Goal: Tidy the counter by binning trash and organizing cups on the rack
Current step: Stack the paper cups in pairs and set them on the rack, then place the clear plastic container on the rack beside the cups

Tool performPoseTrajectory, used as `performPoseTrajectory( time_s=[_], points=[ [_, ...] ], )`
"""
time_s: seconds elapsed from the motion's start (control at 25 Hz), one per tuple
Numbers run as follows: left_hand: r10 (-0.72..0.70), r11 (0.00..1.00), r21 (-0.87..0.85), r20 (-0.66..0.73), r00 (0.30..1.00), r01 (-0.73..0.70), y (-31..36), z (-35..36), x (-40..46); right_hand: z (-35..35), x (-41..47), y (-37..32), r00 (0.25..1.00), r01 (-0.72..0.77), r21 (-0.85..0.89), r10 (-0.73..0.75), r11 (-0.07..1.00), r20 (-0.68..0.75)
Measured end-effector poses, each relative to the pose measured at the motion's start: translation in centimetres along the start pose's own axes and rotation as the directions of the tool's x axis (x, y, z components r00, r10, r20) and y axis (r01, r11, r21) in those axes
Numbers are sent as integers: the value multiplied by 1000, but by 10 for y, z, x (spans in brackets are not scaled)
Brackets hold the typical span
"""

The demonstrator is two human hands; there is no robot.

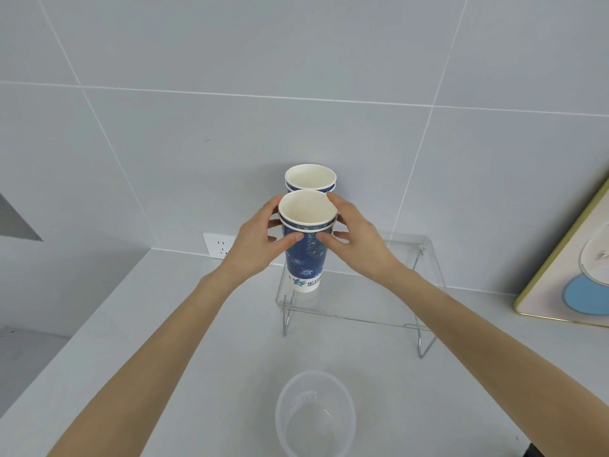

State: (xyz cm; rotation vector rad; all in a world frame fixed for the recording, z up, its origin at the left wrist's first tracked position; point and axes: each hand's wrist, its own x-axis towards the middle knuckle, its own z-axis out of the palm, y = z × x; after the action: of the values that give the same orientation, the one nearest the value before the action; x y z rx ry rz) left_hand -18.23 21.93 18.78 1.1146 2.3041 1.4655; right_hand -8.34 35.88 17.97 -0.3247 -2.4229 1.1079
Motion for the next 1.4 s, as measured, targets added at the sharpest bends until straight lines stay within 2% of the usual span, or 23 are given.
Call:
performPoseTrajectory(
  time_s=[0.24,0.52,0.64,0.76,0.88,1.08,1.24,1.32,1.4],
  points=[
    [-21,999,39,22,1000,20,2,0,-5,-1,-8,-2,997,-26,-63,31,998,77],
    [-89,989,121,60,994,82,-10,-5,-21,-3,-25,0,993,-50,-97,60,994,100],
    [-98,977,197,82,992,81,-13,-7,-41,-5,-43,0,992,-48,-125,62,991,110],
    [-76,941,339,144,987,23,-15,-7,-69,-4,-68,0,986,30,-222,9,975,169],
    [-65,925,379,233,970,-30,-19,0,-105,1,-101,8,947,163,-335,-52,928,317],
    [-124,913,404,416,901,-61,-42,22,-163,15,-163,25,818,329,-404,-43,854,574],
    [-249,920,390,517,819,33,-54,37,-192,24,-191,36,768,327,-420,21,847,641],
    [-258,911,410,506,823,33,-62,45,-198,27,-195,40,755,343,-438,33,831,655],
    [-237,910,414,458,857,30,-65,50,-202,28,-197,43,778,314,-426,28,848,628]
  ],
)
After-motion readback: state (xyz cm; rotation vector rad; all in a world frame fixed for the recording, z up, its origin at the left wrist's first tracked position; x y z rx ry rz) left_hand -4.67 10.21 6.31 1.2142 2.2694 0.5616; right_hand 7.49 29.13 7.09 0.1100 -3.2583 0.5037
